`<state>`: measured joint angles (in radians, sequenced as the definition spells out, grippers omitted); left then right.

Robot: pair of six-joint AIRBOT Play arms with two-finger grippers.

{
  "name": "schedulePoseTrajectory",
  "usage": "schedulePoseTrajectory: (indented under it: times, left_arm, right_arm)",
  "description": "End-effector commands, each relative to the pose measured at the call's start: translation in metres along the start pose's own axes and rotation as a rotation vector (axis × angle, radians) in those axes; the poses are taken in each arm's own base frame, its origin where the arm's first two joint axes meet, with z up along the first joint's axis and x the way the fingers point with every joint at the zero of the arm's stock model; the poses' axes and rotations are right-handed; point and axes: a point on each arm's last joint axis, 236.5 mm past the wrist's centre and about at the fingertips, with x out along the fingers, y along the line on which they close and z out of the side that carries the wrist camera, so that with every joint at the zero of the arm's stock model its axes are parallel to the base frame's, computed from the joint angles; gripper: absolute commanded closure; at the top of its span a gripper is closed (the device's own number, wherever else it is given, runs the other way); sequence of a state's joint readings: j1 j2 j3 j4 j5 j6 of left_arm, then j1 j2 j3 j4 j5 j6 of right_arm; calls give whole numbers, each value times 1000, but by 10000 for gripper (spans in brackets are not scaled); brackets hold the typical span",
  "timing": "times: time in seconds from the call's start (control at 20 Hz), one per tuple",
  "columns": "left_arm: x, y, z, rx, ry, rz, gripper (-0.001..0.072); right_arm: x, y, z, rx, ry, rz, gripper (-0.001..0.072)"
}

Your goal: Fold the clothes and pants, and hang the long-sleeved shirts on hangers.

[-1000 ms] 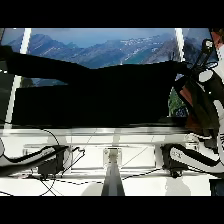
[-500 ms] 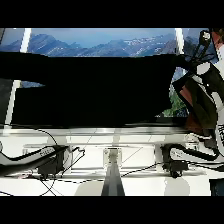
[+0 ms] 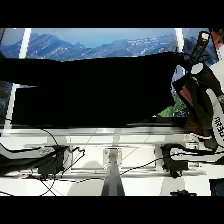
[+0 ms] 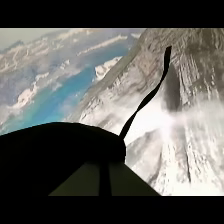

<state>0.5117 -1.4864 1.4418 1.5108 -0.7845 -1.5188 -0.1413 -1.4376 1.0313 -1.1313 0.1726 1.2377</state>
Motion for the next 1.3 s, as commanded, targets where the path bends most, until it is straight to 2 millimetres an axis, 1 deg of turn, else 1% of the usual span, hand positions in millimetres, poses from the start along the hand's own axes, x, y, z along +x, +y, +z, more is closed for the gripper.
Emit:
schedulePoseTrajectory:
  times: [0.0, 0.05, 0.15, 0.25, 0.45, 0.55, 0.7, 0.95, 1.1, 1.25]
  left_arm:
    - [24, -10, -6, -22, 6, -28, 699]
    - [25, -12, 1, -51, -24, -38, 699]
    - [23, -20, 22, -100, -108, -70, 699]
    - [20, -30, 37, -113, -172, -92, 699]
    - [15, -49, 59, -89, -270, -113, 699]
    - [14, -55, 63, -80, -290, -118, 699]
    - [27, -54, 53, -79, -255, -114, 699]
    - [70, -56, 20, -82, -164, -112, 698]
    - [92, -57, 1, -82, -117, -109, 698]
    - [109, -55, -14, -83, -81, -103, 698]
  right_arm:
    - [10, 8, 20, -9, -121, -22, 692]
    - [12, 13, 24, -17, -153, -24, 692]
    - [15, 20, 32, -27, -209, -28, 692]
    - [17, 24, 35, -32, -236, -31, 692]
    - [17, 23, 37, -32, -246, -36, 692]
    - [17, 22, 38, -32, -251, -37, 692]
    - [17, 23, 37, -31, -249, -36, 692]
    - [17, 23, 37, -32, -248, -36, 692]
    - [17, 23, 37, -32, -248, -36, 692]
    - [17, 23, 37, -32, -248, -36, 692]
